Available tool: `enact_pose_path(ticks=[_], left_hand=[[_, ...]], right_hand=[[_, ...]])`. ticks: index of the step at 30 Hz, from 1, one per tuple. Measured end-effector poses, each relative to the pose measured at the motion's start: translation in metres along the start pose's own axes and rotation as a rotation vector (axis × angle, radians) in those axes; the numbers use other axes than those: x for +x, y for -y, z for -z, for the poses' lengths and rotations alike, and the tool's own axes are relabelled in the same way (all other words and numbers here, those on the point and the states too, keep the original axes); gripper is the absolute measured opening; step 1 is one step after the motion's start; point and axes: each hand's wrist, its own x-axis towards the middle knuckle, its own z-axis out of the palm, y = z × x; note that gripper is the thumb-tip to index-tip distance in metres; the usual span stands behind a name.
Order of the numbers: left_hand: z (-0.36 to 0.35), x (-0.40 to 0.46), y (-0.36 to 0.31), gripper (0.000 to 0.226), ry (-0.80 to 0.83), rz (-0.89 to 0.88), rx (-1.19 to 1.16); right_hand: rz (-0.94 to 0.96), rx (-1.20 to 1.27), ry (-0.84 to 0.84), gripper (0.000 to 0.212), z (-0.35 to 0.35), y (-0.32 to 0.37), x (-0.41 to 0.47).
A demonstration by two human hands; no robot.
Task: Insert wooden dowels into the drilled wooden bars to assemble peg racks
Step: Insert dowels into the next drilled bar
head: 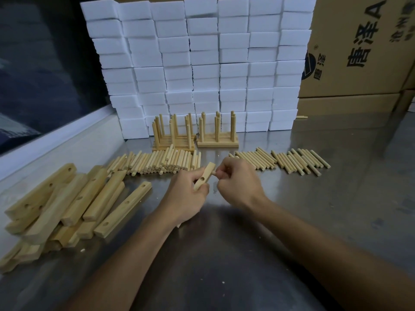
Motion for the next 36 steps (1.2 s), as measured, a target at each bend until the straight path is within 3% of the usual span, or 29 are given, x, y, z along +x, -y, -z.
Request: enact_pose_path(ticks=[7, 10, 13, 17, 19, 21, 23, 26, 36], left_hand=[[-0.001, 0.001, 0.004, 0.042, -0.03, -0.052, 0.108], [-0.003, 0.002, 0.005, 0.046, -0.055, -0.05, 0.103], [-0.004, 0.004, 0.004, 0.04, -0.095, -0.012, 0.045], [0.003, 0.004, 0.004, 0.027, -0.08, 0.214, -0.25], [0.009, 0.004, 0.002, 0.016, -0.105, 0.307, -0.384], [0.014, 0.005, 0.001, 0.019, -0.105, 0.403, -0.52], [0.016, 0.006, -0.001, 0.028, -0.081, 0.449, -0.629], [0.015, 0.005, -0.003, 0.033, -0.05, 0.421, -0.573], [0.007, 0.004, -0.004, 0.037, -0.084, 0.345, -0.413]], right_hand=[[-0.288, 0.424, 0.17, 0.026, 0.013, -0.002, 0.011], [-0.256, 0.452, 0.195, 0.025, 0.012, -0.005, 0.01], [0.014, 0.215, 0.081, 0.02, 0.005, -0.01, 0.008], [0.397, -0.216, -0.059, 0.015, -0.002, -0.013, 0.005], [0.484, -0.382, -0.129, 0.024, -0.002, -0.014, 0.005], [0.512, -0.503, -0.175, 0.03, -0.001, -0.014, 0.005], [0.482, -0.562, -0.173, 0.033, 0.0, -0.013, 0.005], [0.399, -0.559, -0.176, 0.031, 0.001, -0.012, 0.004], [0.099, -0.234, -0.045, 0.027, -0.004, -0.012, 0.008]])
